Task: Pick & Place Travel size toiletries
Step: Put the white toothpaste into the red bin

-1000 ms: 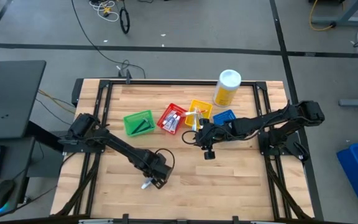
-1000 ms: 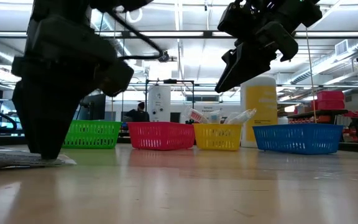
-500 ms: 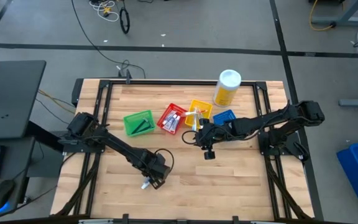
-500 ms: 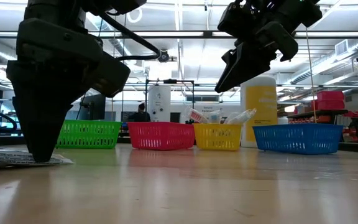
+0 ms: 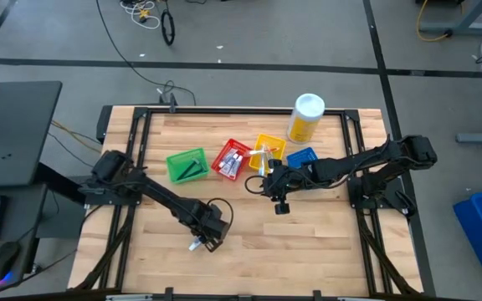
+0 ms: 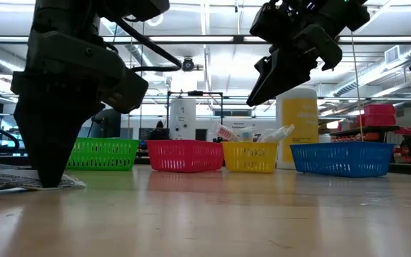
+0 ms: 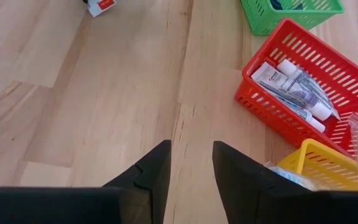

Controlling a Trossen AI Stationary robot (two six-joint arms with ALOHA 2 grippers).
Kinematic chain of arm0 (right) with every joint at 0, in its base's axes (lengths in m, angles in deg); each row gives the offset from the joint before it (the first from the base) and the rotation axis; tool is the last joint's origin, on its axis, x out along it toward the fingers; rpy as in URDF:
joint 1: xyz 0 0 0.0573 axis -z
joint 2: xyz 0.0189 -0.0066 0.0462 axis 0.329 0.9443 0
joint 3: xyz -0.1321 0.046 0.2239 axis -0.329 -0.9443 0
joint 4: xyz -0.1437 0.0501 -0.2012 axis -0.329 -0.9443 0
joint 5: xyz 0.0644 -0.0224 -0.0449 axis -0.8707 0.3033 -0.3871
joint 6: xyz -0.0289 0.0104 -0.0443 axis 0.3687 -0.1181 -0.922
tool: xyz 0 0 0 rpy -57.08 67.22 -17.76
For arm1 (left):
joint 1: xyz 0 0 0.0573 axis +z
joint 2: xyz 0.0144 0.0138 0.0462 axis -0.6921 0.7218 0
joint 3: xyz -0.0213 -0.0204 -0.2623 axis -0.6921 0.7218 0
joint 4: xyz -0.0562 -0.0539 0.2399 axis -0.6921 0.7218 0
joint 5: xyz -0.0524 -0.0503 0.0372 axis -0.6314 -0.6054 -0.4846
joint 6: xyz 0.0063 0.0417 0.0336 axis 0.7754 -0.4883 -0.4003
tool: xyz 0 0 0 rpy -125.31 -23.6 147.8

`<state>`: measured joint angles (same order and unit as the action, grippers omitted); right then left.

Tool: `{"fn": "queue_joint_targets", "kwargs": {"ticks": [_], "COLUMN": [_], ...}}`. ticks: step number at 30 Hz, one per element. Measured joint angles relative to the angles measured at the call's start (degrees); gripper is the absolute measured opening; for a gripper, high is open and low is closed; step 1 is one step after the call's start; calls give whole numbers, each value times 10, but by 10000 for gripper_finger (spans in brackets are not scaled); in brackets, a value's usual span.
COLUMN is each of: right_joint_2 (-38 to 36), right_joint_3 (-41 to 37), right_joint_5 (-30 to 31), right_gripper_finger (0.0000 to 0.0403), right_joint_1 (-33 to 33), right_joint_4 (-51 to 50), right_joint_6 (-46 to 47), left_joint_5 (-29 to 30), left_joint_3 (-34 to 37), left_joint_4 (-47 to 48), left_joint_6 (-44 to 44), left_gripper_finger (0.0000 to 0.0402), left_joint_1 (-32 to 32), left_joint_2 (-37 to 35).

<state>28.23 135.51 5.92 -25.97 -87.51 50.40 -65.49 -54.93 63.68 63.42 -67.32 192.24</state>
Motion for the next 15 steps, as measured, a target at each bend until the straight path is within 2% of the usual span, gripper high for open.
{"fn": "queue_joint_targets", "kwargs": {"ticks": [3,9,15], "right_joint_2": [0,0,0], "right_joint_3": [0,0,0], "right_joint_5": [0,0,0], "right_gripper_finger": [128,129,126], "right_joint_1": [0,0,0], "right_joint_4": [0,0,-1], "right_joint_6": [0,-6,-6], "left_joint_5": [18,120,126], "left_joint_3": [-16,-61,-101], "left_joint_4": [8,43,50], "left_joint_6": [-16,-60,-134], "left_gripper_finger": [128,127,127], "left_joint_1": [7,39,79], "left_joint_2": [1,5,4]}}
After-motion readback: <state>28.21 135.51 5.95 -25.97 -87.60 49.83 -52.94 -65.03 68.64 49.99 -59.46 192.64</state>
